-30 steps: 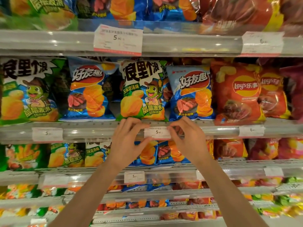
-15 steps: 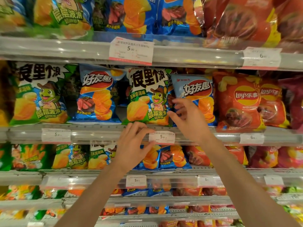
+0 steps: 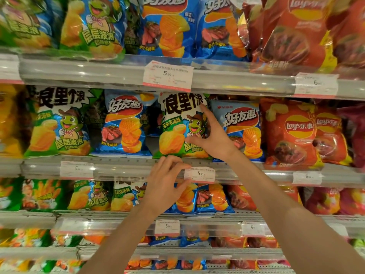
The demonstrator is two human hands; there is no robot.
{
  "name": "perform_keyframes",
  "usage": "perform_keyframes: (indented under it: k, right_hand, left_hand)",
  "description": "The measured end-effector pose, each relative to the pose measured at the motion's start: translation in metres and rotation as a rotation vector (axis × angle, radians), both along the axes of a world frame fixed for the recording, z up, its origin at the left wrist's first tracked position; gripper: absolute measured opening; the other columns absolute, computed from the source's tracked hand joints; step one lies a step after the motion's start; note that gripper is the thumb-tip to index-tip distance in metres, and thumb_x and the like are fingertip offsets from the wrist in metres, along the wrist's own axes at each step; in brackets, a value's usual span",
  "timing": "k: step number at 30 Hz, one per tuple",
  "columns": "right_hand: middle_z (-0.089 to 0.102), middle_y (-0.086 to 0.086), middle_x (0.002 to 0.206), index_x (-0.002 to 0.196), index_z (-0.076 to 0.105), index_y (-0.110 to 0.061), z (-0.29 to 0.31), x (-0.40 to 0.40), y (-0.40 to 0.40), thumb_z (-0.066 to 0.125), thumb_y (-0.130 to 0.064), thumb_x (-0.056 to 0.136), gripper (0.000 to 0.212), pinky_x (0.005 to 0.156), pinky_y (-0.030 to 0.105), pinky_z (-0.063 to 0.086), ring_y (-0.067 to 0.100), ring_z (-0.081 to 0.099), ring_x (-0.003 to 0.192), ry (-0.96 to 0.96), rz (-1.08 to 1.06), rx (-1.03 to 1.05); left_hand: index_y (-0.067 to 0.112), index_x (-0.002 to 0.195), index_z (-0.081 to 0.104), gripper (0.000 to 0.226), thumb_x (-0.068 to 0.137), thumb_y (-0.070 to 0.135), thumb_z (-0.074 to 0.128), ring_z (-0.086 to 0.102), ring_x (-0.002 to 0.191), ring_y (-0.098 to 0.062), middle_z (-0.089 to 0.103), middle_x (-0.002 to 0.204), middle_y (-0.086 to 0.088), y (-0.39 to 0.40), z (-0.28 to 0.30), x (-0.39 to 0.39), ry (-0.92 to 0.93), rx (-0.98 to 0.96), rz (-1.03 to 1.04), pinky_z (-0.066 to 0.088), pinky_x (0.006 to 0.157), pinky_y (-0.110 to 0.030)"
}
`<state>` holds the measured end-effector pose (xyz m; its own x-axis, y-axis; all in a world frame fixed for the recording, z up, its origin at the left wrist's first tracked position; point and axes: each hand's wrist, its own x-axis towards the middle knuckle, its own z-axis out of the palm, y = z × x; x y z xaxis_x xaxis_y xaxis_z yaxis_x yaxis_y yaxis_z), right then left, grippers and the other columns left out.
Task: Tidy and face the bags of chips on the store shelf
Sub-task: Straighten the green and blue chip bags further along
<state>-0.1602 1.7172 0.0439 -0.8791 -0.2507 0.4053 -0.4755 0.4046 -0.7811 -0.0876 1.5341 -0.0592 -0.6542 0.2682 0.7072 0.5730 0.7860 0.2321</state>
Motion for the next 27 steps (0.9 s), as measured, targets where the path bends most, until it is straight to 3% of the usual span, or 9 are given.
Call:
perform_keyframes:
  k: [2,5,8,17,22,24,27]
  right_hand:
    - [0.041,-0.005,0.154,0.159,0.017,-0.033,-0.002,0.001,0.001,0.087,-0.012,0.076,0.11,0.11,0.024,0.045,0.006,0.051,0.133,0.028,0.014,-0.071]
    - [0.041,-0.003,0.155,0.159,0.013,-0.034,-0.006,0.002,0.002,0.086,-0.008,0.077,0.113,0.108,0.024,0.046,0.004,0.051,0.133,0.005,0.028,-0.079]
    - [0.04,-0.004,0.156,0.16,0.008,-0.032,-0.01,0.002,0.004,0.085,-0.009,0.078,0.115,0.106,0.018,0.045,0.0,0.051,0.132,-0.014,0.022,-0.061]
    - [0.036,-0.009,0.158,0.161,0.001,-0.033,-0.011,-0.004,0.002,0.081,-0.014,0.083,0.113,0.115,0.03,0.04,0.004,0.045,0.137,-0.063,0.015,-0.003]
    - [0.037,-0.005,0.158,0.162,0.006,-0.027,-0.01,0.004,0.001,0.079,-0.023,0.086,0.106,0.106,0.006,0.035,-0.004,0.042,0.131,0.002,-0.045,0.042]
    - [0.04,-0.002,0.156,0.159,0.016,-0.029,-0.012,0.013,0.008,0.077,-0.034,0.086,0.096,0.112,0.023,0.041,0.003,0.043,0.135,0.027,-0.086,0.036]
    - [0.049,0.0,0.141,0.149,0.04,-0.024,-0.011,0.032,0.037,0.073,-0.031,0.091,0.067,0.1,0.038,0.053,0.011,0.054,0.123,0.142,-0.251,0.079]
  left_hand:
    - [0.022,0.116,0.066,0.038,0.087,0.046,0.064,0.049,0.105,-0.017,0.054,0.111,0.004,0.0,0.0,0.0,-0.004,0.004,-0.004,0.046,0.086,-0.033]
    - [0.023,0.116,0.066,0.037,0.087,0.045,0.063,0.049,0.107,-0.017,0.054,0.112,0.004,0.0,0.0,0.0,-0.017,0.015,-0.008,0.046,0.088,-0.033]
    - [0.024,0.116,0.066,0.037,0.087,0.046,0.062,0.049,0.107,-0.016,0.055,0.112,0.004,0.0,0.0,0.0,-0.02,0.017,-0.008,0.045,0.088,-0.032]
    - [0.023,0.117,0.066,0.036,0.085,0.04,0.072,0.046,0.108,-0.014,0.054,0.113,0.004,0.001,0.002,0.002,-0.036,0.008,0.002,0.043,0.089,-0.03]
    - [0.022,0.117,0.065,0.037,0.085,0.038,0.073,0.047,0.108,-0.016,0.053,0.112,0.003,0.002,0.003,0.004,-0.031,-0.01,0.013,0.044,0.089,-0.031]
    - [0.021,0.117,0.065,0.036,0.085,0.037,0.073,0.046,0.108,-0.017,0.053,0.112,0.002,0.005,0.003,0.006,-0.012,-0.042,0.041,0.045,0.089,-0.033]
    - [0.018,0.115,0.066,0.035,0.084,0.03,0.075,0.046,0.105,-0.02,0.054,0.11,-0.002,0.011,0.003,0.01,0.038,-0.071,0.062,0.048,0.081,-0.034]
